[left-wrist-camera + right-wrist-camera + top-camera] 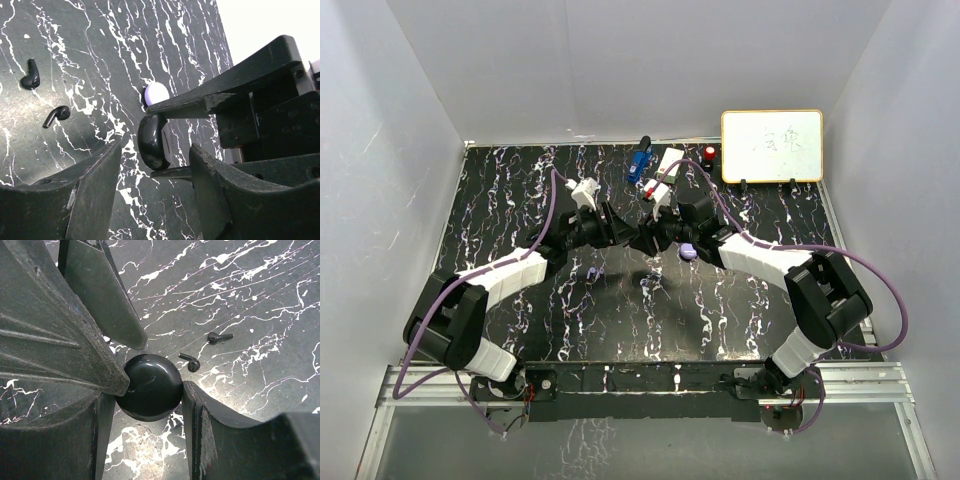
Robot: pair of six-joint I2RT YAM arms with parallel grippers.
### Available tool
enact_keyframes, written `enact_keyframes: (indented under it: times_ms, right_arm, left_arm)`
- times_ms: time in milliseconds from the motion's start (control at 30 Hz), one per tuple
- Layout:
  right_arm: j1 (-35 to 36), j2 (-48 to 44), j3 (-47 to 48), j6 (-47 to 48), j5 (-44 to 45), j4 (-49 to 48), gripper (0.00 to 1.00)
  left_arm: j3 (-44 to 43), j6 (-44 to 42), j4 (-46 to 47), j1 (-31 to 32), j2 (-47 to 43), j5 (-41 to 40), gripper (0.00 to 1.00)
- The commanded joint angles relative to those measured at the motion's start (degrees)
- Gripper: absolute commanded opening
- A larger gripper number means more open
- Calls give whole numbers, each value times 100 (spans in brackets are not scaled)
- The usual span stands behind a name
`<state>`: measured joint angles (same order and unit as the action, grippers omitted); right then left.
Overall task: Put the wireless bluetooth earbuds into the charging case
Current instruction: Pick up the charging case at the center of the board.
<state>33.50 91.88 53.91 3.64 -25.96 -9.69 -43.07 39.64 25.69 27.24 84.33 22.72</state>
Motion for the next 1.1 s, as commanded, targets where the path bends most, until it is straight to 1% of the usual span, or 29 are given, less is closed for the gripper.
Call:
enact_keyframes:
  times_ms: [0, 200, 667, 1067]
  right_arm:
    - [16, -241, 130, 57, -172, -450, 0]
    - [17, -274, 128, 57, -197, -474, 0]
    - [16, -413, -1, 14, -229, -644, 0]
    - [14, -447, -74, 1, -258, -714, 0]
  left_arm:
    - [36, 113, 423, 9, -44, 326, 54]
    - [46, 167, 499, 9, 26, 391, 50]
    - [165, 279, 653, 7, 128, 404, 49]
    - [236, 370, 856, 9, 201, 380, 41]
